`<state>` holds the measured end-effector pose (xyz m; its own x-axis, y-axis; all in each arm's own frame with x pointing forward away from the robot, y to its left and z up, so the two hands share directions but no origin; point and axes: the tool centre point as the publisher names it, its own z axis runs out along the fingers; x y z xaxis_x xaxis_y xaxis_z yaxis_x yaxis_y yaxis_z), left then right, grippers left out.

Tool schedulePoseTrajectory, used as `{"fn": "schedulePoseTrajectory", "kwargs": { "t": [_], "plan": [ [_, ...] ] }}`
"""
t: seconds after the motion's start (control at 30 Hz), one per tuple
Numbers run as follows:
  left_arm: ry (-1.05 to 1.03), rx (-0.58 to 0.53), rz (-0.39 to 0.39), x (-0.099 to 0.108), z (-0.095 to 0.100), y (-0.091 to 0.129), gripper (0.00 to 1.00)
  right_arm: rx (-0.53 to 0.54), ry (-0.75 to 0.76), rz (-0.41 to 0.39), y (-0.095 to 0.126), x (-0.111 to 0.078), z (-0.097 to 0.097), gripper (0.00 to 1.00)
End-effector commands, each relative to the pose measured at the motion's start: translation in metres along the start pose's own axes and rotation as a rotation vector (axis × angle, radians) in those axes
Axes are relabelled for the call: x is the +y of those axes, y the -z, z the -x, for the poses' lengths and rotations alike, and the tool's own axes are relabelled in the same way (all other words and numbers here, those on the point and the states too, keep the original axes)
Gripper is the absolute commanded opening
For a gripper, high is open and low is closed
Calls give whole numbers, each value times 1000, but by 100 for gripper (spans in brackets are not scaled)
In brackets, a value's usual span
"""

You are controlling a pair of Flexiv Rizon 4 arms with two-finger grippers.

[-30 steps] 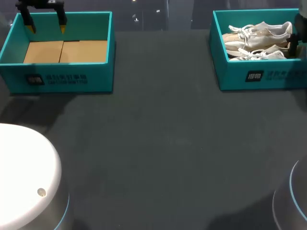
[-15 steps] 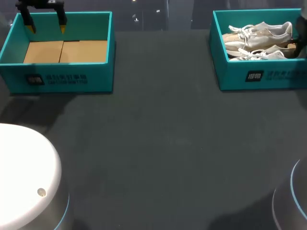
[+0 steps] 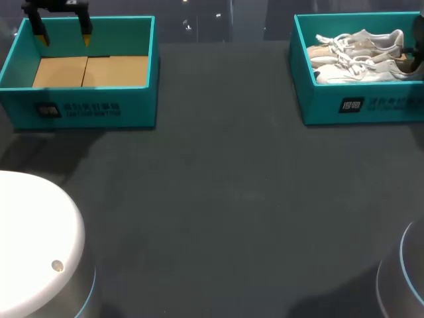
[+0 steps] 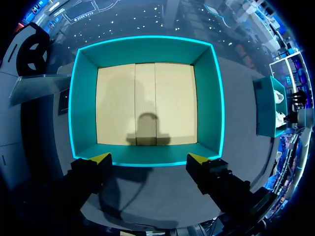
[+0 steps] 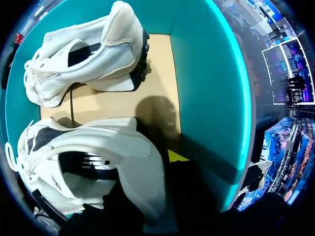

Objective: Take the shoe out of the shoebox, open the shoe tongue, remove and reinsert the insole, then place the shoe into the shoebox

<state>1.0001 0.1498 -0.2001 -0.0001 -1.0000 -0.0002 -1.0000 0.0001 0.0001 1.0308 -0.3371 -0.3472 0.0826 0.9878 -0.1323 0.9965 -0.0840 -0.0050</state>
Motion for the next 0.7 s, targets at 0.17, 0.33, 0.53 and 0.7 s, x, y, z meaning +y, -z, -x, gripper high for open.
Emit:
{"fn": "schedulePoseTrajectory", "kwargs": {
  "t": [0.17, 0.33, 0.53, 0.7],
  "plan": [
    [0, 0, 0, 0, 0, 0, 100, -18, -21, 3, 42, 1, 2, 0],
    [0, 0, 0, 0, 0, 0, 100, -29, -40, 6, 71, 3, 5, 0],
    [0, 0, 0, 0, 0, 0, 100, -42, -53, 20, 107, -2, 5, 0],
    [0, 0, 0, 0, 0, 0, 100, -66, -53, 33, 133, -8, 2, 0]
  ]
}}
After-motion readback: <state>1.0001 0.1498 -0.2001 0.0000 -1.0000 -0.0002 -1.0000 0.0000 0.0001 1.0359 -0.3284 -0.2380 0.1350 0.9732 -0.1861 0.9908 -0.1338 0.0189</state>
